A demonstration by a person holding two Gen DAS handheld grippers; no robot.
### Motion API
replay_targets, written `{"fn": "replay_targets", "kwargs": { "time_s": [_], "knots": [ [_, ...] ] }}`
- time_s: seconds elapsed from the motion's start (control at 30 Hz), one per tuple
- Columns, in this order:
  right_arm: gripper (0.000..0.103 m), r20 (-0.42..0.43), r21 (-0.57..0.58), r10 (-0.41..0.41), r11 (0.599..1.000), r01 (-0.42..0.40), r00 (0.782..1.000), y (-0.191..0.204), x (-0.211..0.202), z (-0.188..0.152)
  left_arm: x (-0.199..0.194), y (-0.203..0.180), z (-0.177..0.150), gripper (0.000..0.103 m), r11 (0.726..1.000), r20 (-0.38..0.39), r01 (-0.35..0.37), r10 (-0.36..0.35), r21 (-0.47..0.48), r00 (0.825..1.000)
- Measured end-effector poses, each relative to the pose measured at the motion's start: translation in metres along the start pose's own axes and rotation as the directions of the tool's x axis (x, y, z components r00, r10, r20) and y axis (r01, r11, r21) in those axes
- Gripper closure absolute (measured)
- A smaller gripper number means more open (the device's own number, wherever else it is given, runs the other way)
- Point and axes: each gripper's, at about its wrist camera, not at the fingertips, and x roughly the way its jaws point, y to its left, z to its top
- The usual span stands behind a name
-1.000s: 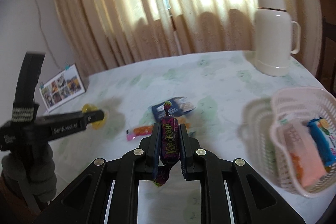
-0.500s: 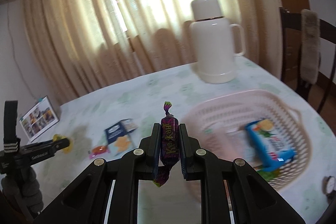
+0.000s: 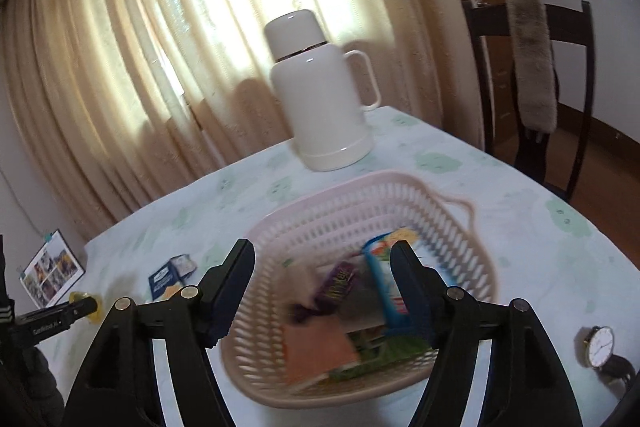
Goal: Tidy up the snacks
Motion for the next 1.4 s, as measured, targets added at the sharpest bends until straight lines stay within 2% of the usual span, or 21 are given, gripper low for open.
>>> {"fn": "replay_targets", "kwargs": {
  "time_s": [0.37,0.57,0.67,0.7,0.73,0.87,0.93,1.13,1.27,1.4],
  "knots": [
    [0.032,0.087,0.065,-0.083,0.995,0.077,0.993,-0.032,-0.012,-0.003,-0.012,-0.064,0.012,0.073,0.993,0.024,0.056,-0.059,0.109,0.998],
    [0.032,0.113,0.077,-0.064,0.995,0.056,0.992,-0.036,-0.018,-0.006,-0.019,-0.090,0.018,0.073,0.986,0.042,0.075,-0.082,0.152,0.996],
    [0.032,0.128,0.074,-0.052,0.996,0.043,0.990,-0.036,-0.022,-0.007,-0.011,-0.084,0.018,0.070,0.989,0.026,0.056,-0.060,0.134,0.998],
    [0.032,0.134,0.070,-0.047,0.997,0.038,0.990,-0.035,-0.024,-0.007,-0.007,-0.081,0.017,0.066,0.991,0.015,0.052,-0.055,0.124,0.998],
    [0.032,0.137,0.068,-0.046,0.997,0.036,0.989,-0.034,-0.024,-0.007,-0.002,-0.076,0.016,0.061,0.993,0.001,0.042,-0.042,0.110,0.999],
    [0.032,0.136,0.062,-0.024,0.998,0.016,0.990,-0.031,-0.026,-0.008,0.021,-0.054,0.006,0.059,0.998,-0.063,-0.005,0.009,0.063,0.998],
    [0.032,0.137,0.061,-0.018,0.998,0.010,0.990,-0.031,-0.026,-0.008,0.031,-0.045,0.000,0.054,0.999,-0.098,-0.012,0.016,0.041,0.995],
    [0.032,0.128,0.059,-0.008,0.998,0.001,0.992,-0.030,-0.025,-0.009,0.055,-0.029,-0.021,0.051,0.999,-0.174,-0.034,0.036,0.013,0.984],
    [0.032,0.124,0.051,-0.005,0.999,-0.002,0.992,-0.028,-0.025,-0.010,0.067,-0.024,-0.028,0.049,0.998,-0.196,-0.057,0.057,0.006,0.979],
    [0.032,0.122,0.047,-0.002,0.999,-0.003,0.993,-0.028,-0.025,-0.010,0.074,-0.018,-0.031,0.052,0.998,-0.204,-0.064,0.063,-0.002,0.977]
  ]
}}
